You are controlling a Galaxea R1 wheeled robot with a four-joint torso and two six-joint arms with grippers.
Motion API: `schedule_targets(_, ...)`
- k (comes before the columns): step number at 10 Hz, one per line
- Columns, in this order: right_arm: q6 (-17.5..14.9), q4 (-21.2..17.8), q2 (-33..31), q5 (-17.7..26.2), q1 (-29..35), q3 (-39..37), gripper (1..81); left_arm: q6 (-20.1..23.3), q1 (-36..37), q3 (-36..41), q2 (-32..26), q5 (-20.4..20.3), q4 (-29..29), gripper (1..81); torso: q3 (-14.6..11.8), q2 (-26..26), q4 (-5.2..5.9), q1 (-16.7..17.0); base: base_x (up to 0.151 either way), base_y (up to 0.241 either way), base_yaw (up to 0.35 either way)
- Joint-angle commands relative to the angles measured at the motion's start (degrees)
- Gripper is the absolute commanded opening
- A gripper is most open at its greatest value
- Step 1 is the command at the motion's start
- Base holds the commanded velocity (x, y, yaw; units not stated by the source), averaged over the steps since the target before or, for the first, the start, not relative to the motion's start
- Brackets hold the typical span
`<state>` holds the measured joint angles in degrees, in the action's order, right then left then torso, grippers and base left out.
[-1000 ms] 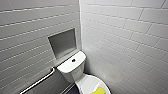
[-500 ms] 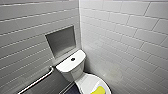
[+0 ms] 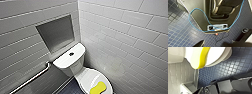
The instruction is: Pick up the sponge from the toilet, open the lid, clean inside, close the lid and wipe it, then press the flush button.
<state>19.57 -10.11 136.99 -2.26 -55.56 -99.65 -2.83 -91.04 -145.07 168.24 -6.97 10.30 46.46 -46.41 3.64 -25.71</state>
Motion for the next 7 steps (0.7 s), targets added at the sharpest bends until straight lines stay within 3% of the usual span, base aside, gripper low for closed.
schedule_targets(1,0.4,-2.9,0.1,4.6,7.5,-0.6,81.1,0.5,-1.9,0.2,-0.3,4.4,0.1,81.1,5.3,-5.7,0.00,-3.6,0.000,0.000,0.000)
schedule_targets(2,0.4,-3.0,1.0,4.6,8.9,-1.2,81.1,0.5,-1.9,0.2,-0.3,4.4,0.0,81.1,1.7,-7.5,0.00,-4.8,0.000,0.000,0.000)
schedule_targets(3,0.4,-3.7,1.9,4.6,10.4,-1.8,81.1,0.5,-1.9,0.2,-0.3,4.4,0.0,81.1,3.2,-9.2,0.00,-5.9,0.000,0.000,0.000)
schedule_targets(7,0.9,-4.6,6.7,7.8,15.5,-5.1,81.1,0.5,-1.9,0.2,-0.2,4.4,-0.1,81.1,4.3,-16.7,0.00,-10.7,0.000,0.000,0.000)
